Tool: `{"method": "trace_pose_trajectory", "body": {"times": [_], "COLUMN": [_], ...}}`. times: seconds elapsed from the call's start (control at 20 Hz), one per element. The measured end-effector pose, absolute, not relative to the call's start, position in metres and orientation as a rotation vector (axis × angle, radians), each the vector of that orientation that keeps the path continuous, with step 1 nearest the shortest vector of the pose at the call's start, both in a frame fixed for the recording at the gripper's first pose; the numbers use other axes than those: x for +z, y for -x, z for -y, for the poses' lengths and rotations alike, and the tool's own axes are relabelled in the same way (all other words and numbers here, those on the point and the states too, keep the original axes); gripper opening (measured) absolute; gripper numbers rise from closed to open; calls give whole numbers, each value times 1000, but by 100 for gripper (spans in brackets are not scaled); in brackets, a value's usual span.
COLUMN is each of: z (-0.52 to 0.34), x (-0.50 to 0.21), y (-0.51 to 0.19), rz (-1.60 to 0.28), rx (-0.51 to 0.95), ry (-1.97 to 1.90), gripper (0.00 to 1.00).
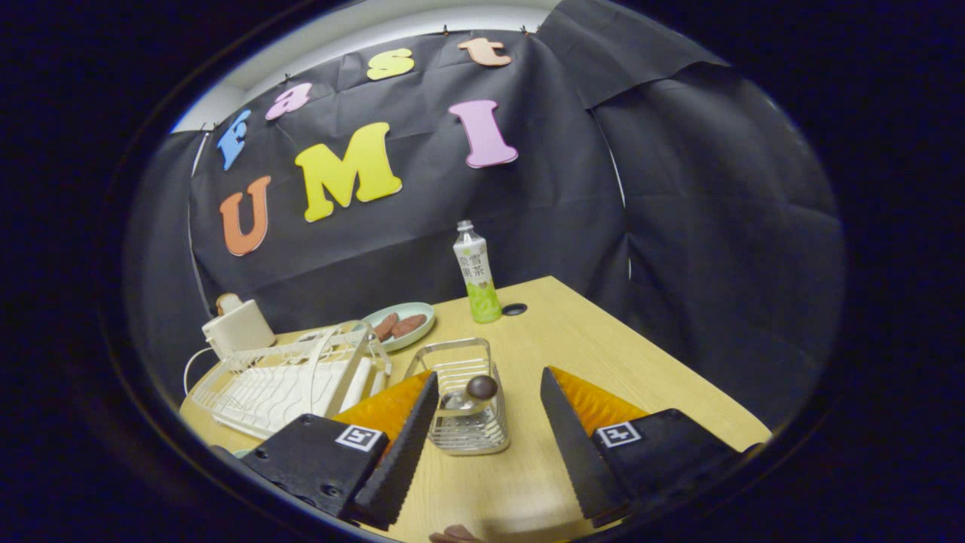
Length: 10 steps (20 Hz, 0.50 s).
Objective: Take the plate from the dish rack, then take the spoon from the basket and place it into the plate.
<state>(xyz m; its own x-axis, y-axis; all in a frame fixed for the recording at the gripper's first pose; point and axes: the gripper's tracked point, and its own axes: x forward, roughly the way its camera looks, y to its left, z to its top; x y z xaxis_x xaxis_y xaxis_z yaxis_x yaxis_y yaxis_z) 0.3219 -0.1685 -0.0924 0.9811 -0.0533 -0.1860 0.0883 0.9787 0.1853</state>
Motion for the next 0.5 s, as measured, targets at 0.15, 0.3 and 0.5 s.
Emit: {"method": "trace_pose_trajectory", "body": {"times": [0.15,0.3,0.5], "z": [161,156,147], "x": [-100,-93,-68], "y": [-339,-341,-341], "rz": [-218,-230,-193], "rx": [-83,-96,-137], "ry": [-134,-97,-62], "gripper": [56,29,17]}}
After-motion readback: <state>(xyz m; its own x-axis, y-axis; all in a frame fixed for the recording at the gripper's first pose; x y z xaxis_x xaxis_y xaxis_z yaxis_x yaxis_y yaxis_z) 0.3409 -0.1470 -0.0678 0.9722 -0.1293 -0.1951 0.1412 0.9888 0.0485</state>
